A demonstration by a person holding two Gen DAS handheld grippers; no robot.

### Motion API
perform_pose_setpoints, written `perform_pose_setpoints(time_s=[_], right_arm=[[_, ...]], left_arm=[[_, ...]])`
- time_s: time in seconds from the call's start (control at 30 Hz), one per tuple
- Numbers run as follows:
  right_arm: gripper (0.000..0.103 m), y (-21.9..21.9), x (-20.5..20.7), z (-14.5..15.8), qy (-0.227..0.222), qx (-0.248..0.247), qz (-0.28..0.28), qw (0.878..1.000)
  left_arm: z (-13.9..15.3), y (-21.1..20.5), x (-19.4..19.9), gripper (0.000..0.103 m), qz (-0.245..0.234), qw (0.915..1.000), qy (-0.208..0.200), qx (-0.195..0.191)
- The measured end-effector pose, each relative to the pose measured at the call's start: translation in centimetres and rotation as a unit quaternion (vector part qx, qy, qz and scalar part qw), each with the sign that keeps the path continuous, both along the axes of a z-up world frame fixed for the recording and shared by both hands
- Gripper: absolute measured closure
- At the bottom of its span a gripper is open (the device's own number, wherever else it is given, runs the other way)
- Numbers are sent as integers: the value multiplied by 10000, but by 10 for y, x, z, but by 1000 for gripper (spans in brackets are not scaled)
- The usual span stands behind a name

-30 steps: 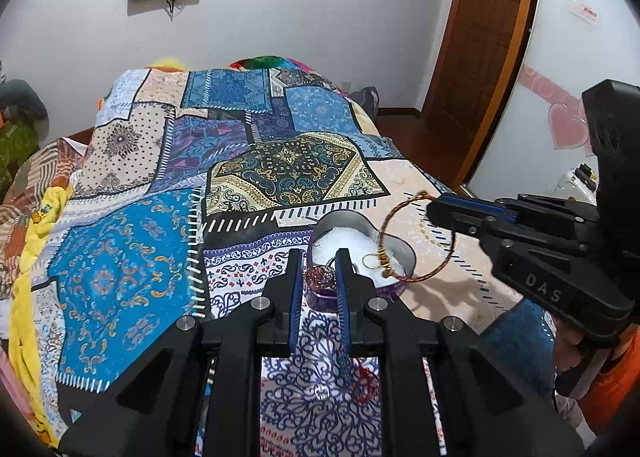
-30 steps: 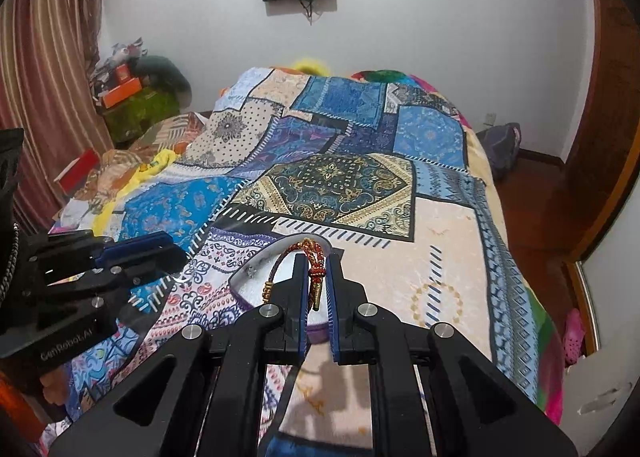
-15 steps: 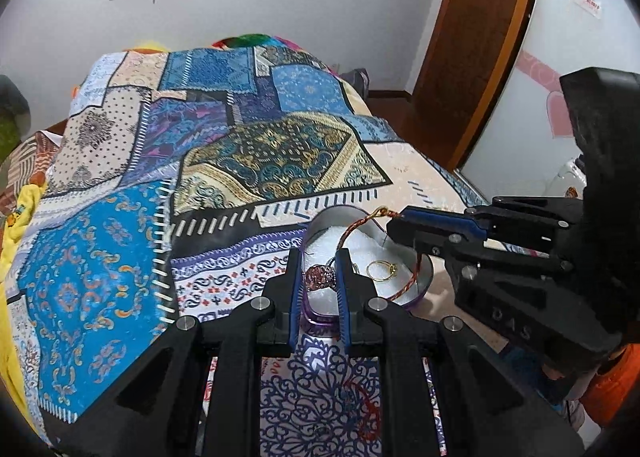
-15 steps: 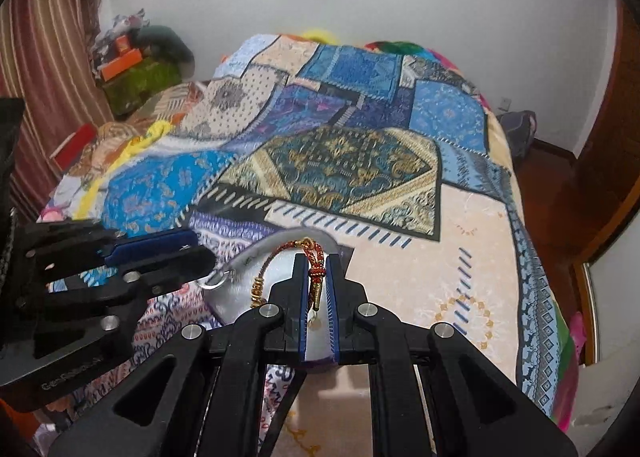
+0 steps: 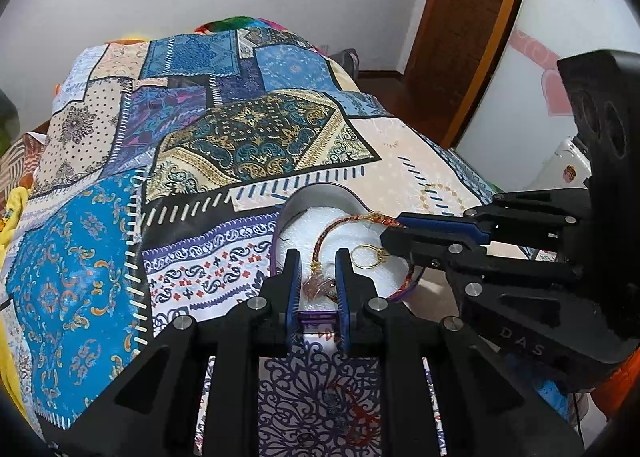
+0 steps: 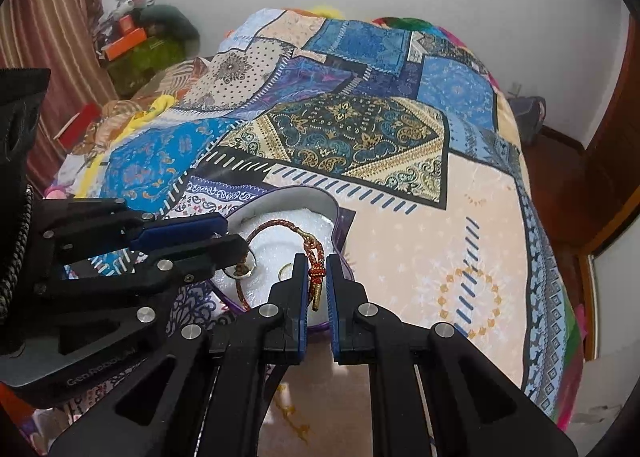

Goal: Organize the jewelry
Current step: 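Lower the bracelet into the tin with the right tool while the left tool releases its piece there, then withdraw both open tools from the tin toward the remaining jewelry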

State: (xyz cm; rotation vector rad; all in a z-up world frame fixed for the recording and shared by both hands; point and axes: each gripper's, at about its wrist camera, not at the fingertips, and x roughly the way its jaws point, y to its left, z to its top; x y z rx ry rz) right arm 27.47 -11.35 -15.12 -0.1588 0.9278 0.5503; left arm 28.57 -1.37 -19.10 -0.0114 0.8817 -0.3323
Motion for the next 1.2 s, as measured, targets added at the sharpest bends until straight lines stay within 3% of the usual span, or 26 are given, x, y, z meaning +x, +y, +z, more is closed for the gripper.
perform_pose_setpoints(time_s=[0.13,0.73,0.9,1.0,1.07,1.1,1.2], right_arm=[[95,-1,0,-1,126,68,5,9999],[94,-6,-27,35,-384,45,-128,9992],[93,-7,-42,51,-609,66,-174,9980],[85,-8,-50,59,-701,110,-180,9973],[63,-10,-57,62,-786,123,-224,9966],[58,-11,-60,64,-833,136,-243,9961],[56,-11,-69,70,-1014,162,-272,9943]], left_arm=[[2,-1,-2,88,-1,10000,-14,-2],[42,14,-38,88,289,9989,-350,68],[55,20,-57,72,408,9979,-493,122],[62,22,-68,72,438,9974,-553,168],[66,25,-75,72,465,9970,-592,202],[67,26,-79,69,478,9968,-610,217],[71,29,-90,59,547,9959,-666,267]])
